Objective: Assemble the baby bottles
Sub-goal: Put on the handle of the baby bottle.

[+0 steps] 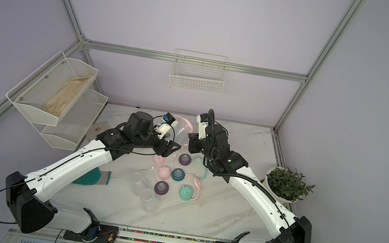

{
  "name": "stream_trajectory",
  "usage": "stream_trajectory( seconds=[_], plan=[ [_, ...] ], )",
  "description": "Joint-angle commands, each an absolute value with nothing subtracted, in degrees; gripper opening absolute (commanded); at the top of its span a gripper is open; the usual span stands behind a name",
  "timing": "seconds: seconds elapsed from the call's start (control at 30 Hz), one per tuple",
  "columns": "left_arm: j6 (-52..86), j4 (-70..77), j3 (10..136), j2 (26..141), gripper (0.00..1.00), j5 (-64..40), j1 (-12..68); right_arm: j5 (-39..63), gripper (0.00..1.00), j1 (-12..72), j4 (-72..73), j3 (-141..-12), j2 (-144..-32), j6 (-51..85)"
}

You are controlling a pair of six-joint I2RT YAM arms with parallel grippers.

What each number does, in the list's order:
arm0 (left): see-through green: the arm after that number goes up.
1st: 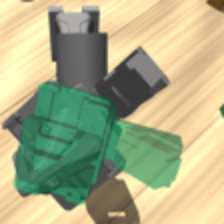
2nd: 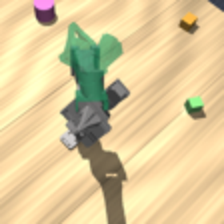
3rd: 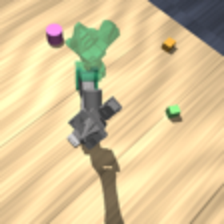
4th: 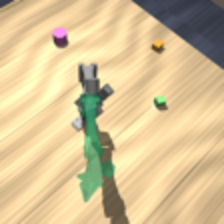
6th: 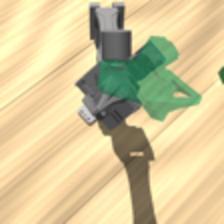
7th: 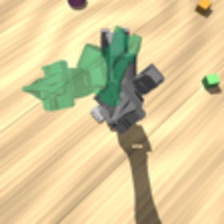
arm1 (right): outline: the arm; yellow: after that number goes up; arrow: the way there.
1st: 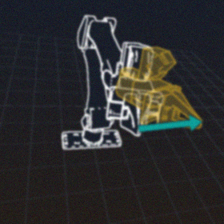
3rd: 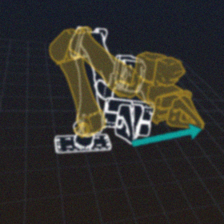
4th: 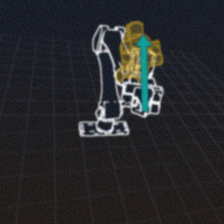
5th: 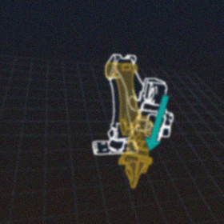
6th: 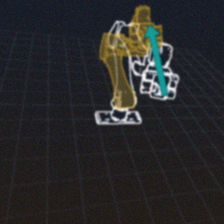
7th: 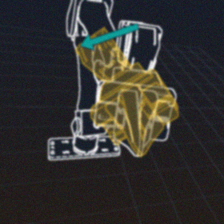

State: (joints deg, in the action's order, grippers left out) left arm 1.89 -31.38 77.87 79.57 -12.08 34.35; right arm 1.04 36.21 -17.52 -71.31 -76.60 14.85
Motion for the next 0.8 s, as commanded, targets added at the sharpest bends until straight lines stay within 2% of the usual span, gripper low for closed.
stream_trajectory(
  seconds=[0.0,0.47,0.77],
  plan=[
    [3.64,-28.31,82.24,80.38,0.00,-9.40,33.66,4.71,0.00,38.05,-16.85,-70.87,-73.57,9.71],
    [7.94,-28.79,86.90,85.34,0.00,-11.51,33.66,-5.79,0.00,46.50,-18.43,-70.97,-77.10,1.74],
    [6.99,-29.42,84.41,84.24,0.00,-9.78,33.57,-6.96,0.00,45.30,-17.17,-71.53,-75.69,5.42]
  ],
)
